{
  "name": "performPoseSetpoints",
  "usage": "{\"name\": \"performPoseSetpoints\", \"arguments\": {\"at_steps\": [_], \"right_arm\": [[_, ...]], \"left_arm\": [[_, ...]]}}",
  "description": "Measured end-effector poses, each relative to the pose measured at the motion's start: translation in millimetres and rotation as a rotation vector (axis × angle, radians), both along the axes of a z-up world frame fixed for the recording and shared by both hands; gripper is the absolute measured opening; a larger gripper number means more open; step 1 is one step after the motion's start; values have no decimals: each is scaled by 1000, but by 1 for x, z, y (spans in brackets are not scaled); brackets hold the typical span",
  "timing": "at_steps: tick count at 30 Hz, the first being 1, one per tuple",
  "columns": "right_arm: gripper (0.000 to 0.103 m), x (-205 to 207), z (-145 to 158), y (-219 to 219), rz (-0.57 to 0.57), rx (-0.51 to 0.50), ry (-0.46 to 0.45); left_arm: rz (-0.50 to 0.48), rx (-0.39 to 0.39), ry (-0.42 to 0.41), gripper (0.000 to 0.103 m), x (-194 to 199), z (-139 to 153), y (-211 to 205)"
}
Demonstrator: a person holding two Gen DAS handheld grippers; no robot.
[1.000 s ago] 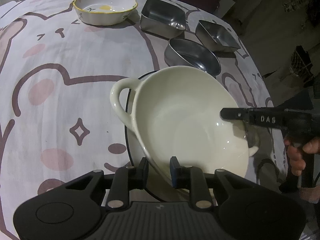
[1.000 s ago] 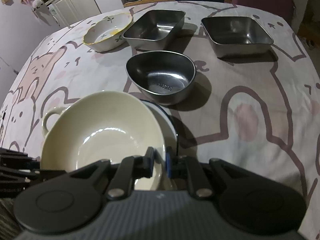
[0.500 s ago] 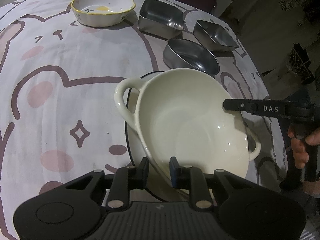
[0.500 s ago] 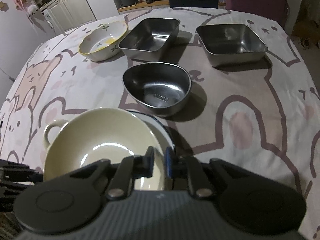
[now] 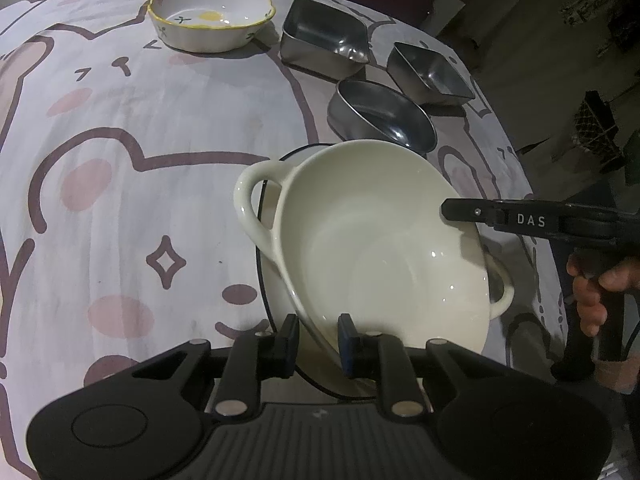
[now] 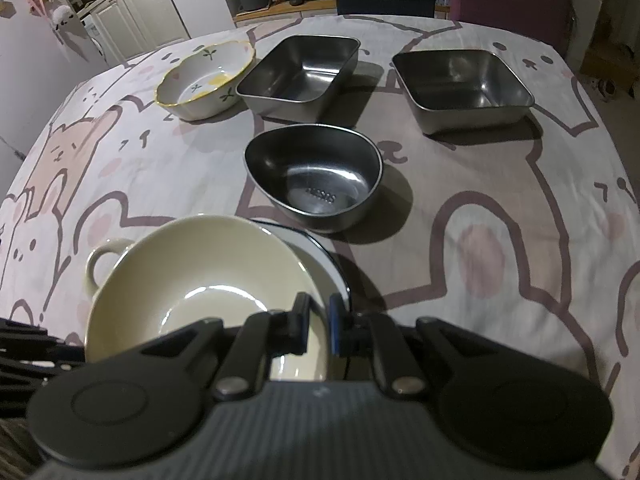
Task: Organize plates and bowls
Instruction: 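Lower the cream bowl onto the white plate with both grippers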
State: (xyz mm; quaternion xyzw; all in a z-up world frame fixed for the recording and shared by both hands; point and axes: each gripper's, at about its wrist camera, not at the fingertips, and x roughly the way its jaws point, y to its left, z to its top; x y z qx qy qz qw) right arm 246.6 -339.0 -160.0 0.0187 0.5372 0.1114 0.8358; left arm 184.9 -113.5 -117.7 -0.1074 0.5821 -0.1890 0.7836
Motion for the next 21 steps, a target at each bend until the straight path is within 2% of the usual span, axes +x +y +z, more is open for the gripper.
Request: {"name": "performPoseSetpoints", "arguments": {"at_steps": [21], "right_arm": [[12, -2, 3, 11, 14, -57, -6]], "left_arm": [[-8, -7, -15, 19, -1, 5, 7]]}}
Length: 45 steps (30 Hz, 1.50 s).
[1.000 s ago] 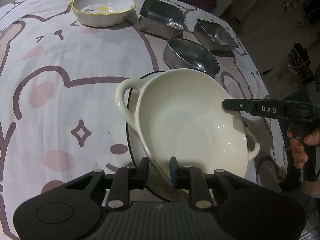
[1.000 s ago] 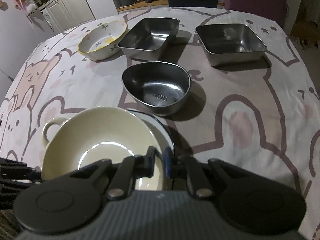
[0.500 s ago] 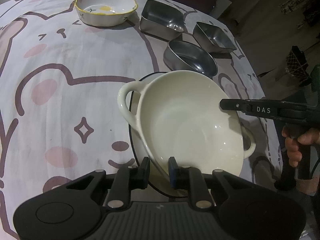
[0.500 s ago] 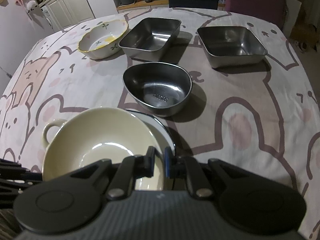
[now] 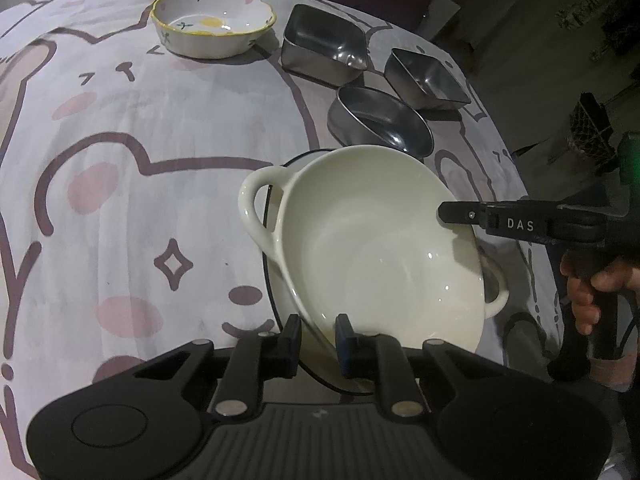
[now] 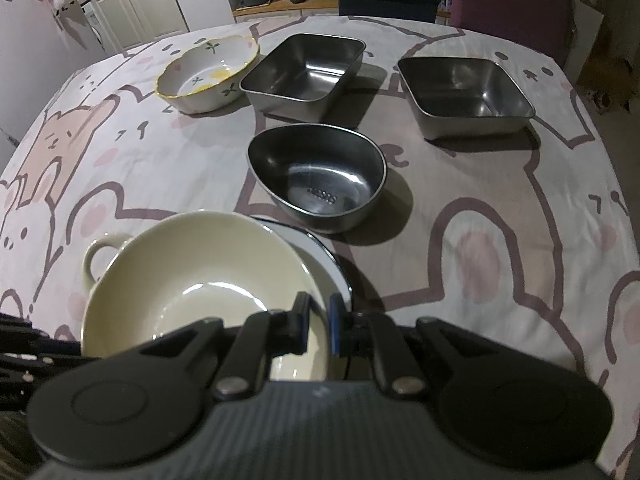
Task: Organize plates and bowls
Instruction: 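Lower the cream bowl onto the white plate with both grippers, then open both grippers to release the cream bowl rim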
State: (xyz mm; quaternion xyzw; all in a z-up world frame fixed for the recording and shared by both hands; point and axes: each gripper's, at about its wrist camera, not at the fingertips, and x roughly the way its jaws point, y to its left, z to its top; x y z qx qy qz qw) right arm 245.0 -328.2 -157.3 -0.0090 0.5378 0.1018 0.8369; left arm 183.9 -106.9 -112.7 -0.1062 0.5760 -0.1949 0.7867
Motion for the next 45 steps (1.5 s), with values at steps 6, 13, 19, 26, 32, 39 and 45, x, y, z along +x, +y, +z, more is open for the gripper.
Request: {"name": "performPoseSetpoints", "arguments": {"at_steps": [6, 13, 19, 26, 32, 39, 45], "right_arm": [[12, 0, 0, 5, 1, -21, 3], [13, 1, 0, 6, 4, -26, 8], [14, 2, -1, 6, 7, -28, 19], [19, -3, 1, 5, 17, -43, 19], [36, -15, 15, 5, 35, -43, -7], [63, -40, 34, 9, 70, -21, -47], [85, -59, 55, 14, 68, -20, -108]], "left_arm": [[0, 1, -7, 18, 1, 1, 2], [0, -3, 3, 19, 2, 1, 3], [-5, -7, 7, 18, 0, 2, 3], [-15, -21, 5, 32, -1, 6, 4], [-35, -23, -21, 54, -7, 14, 4], [-30, 2, -99, 81, -11, 30, 10], [-3, 48, -192, 98, -13, 46, 22]]}}
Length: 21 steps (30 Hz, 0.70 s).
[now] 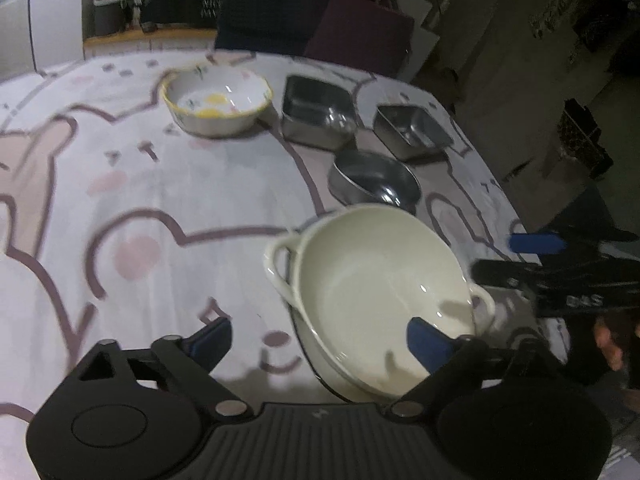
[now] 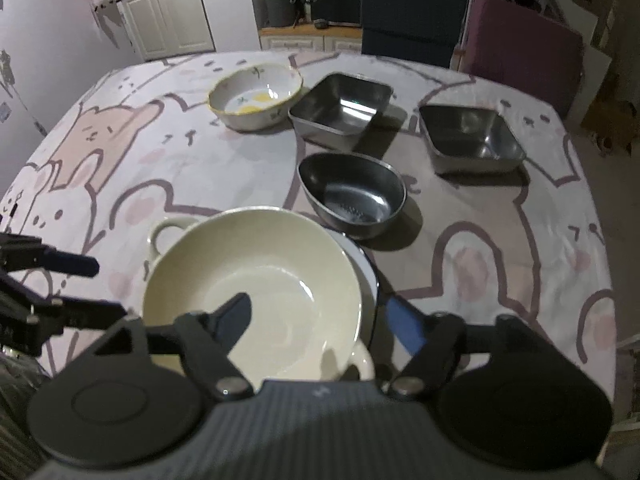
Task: Organize plates and bowls
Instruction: 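Open both grippers to release the cream bowl rim, then move both grippers to the yellow-rimmed lemon-print bowl and close on its rim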
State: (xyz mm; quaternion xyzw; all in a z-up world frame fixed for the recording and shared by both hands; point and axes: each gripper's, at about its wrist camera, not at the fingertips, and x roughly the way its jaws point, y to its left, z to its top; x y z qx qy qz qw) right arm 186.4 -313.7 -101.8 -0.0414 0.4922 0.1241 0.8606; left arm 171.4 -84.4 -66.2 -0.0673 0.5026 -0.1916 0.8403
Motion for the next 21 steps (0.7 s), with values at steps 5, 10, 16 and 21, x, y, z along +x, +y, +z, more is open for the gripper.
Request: {"name": "performPoseSetpoints", "arguments": {"at_steps": [5, 10, 16, 21], "right_arm": [[103, -12, 21, 4, -20, 13, -65], [103, -14, 42, 9, -40, 40, -146], [103, 6, 59, 21, -89, 110, -227], [103, 39, 61, 31, -135, 176, -263]], "left_arm": [[29, 23, -78, 102, 4, 17, 14], [58, 51, -216, 103, 11, 43, 30], [138, 74, -314, 103, 39, 66, 49], [205, 74, -319, 103, 73, 68, 65]]}}
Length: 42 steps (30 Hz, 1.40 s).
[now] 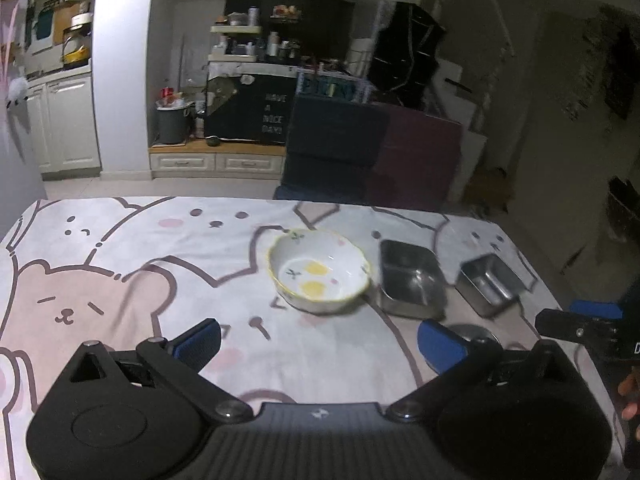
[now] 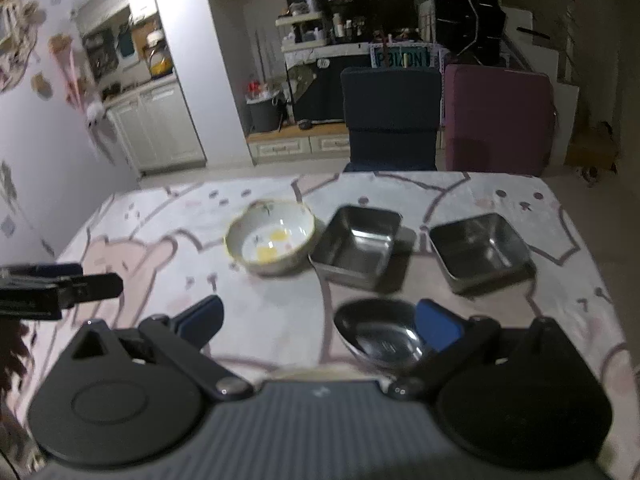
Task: Organize plates and bowls
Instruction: 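Move both grippers to the yellow-rimmed lemon-print bowl and close on its rim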
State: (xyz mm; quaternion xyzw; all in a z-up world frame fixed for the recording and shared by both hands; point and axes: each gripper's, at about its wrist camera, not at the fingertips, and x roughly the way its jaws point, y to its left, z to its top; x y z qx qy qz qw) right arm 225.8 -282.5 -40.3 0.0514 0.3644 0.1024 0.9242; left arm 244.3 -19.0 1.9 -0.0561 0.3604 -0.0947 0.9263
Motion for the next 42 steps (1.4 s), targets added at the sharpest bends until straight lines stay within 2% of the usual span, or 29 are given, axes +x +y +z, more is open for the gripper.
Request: {"name": "performPoseSetpoints", "arguments": {"at_steps": [6, 11, 14, 16, 18, 22, 26, 30, 34, 39, 42], "right_arm": [[103, 50, -4, 17, 18, 45, -14], [103, 96, -8, 37, 50, -6, -48], [102, 119, -13, 42, 82, -6, -55], [97, 131, -16, 42, 108, 9, -46], [85, 147, -18, 43, 129, 16, -38], [70, 180, -25, 46, 152, 30, -22], [47, 215, -44, 49, 177, 55, 35], [44, 241, -64, 54, 184, 21, 78], [43, 258, -81, 58, 198, -2, 112], [43, 279, -101, 63, 195, -49, 139], [32, 288, -118, 66, 201, -68, 164]], "left_arm": [[51, -27, -3, 103, 34, -4, 12], [84, -5, -12, 103, 67, -16, 13], [119, -27, 4, 103, 89, -26, 16], [128, -52, 20, 101, 100, -32, 18], [130, -69, 32, 99, 112, -38, 19], [131, -110, 84, 81, 135, -52, 21], [143, -165, 153, 63, 157, -72, 20], [163, -194, 205, 56, 173, -91, 22], [185, -268, 263, 48, 187, -111, 28], [194, -294, 305, 39, 197, -128, 27], [194, -302, 322, 30, 200, -137, 26]]}}
